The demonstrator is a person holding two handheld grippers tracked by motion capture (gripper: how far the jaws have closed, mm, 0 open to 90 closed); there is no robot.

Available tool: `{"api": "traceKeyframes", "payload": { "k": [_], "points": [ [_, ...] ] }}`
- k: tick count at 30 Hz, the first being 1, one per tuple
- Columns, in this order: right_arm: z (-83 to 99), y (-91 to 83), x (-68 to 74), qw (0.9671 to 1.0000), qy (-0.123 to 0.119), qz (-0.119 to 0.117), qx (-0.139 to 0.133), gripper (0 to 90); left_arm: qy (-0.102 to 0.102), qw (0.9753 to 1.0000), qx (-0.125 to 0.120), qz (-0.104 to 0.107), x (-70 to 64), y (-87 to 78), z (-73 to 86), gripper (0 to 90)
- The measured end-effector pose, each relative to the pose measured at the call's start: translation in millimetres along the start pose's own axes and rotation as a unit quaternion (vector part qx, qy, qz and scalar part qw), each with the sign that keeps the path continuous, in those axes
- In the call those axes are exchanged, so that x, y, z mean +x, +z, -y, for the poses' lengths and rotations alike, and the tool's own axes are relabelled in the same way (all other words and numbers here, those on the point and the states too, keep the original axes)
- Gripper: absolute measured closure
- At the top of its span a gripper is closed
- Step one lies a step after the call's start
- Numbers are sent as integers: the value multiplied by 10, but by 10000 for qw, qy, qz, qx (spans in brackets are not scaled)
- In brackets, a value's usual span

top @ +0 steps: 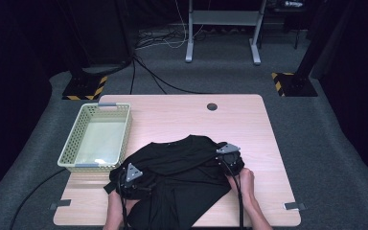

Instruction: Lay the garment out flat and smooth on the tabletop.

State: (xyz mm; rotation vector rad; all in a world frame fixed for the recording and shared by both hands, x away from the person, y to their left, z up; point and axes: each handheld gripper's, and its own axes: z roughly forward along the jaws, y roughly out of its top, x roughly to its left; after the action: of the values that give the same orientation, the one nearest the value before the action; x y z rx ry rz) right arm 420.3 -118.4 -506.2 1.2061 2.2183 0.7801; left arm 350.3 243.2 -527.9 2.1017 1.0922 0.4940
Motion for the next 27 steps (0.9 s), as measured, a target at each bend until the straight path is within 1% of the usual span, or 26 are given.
{"api": "traceKeyframes", "payload": {
  "k": [2, 6, 10, 12, 13, 15, 16, 19, 23, 24, 25, 27],
  "points": [
    [28, -57, -96, 9999, 114, 33, -11, 863, -1, 10000, 3, 2, 1, 0, 0, 125],
    [88, -172, -349, 9991, 321, 279, 41, 864, -4, 10000, 1, 11, 3, -1, 0, 127],
    [179, -252, -627, 9967, 593, 534, 135, 864, 4, 10000, 2, 41, 11, -1, -1, 129],
    [222, -255, -730, 9954, 689, 635, 215, 863, 17, 10000, -1, 56, 16, -1, 1, 130],
    [240, -253, -767, 9951, 700, 663, 239, 863, 24, 10000, -4, 70, 19, -3, 3, 131],
    [267, -248, -811, 9941, 732, 746, 292, 863, 50, 9999, -5, 101, 31, -8, 7, 133],
    [280, -245, -835, 9939, 705, 783, 313, 863, 69, 9999, -10, 121, 43, -11, 10, 133],
    [323, -243, -897, 9925, 761, 889, 365, 862, 122, 9998, 6, 175, 79, -26, 22, 133],
    [381, -249, -948, 9908, 783, 993, 479, 858, 162, 9996, -4, 220, 132, -47, 45, 135],
    [394, -255, -956, 9906, 803, 985, 503, 844, 154, 9996, 10, 218, 141, -54, 49, 135],
    [404, -274, -963, 9911, 824, 929, 489, 805, 146, 9997, 8, 212, 142, -54, 50, 135],
    [395, -333, -952, 9922, 817, 891, 311, 756, 146, 9997, 8, 209, 141, -54, 49, 135]
  ]
}}
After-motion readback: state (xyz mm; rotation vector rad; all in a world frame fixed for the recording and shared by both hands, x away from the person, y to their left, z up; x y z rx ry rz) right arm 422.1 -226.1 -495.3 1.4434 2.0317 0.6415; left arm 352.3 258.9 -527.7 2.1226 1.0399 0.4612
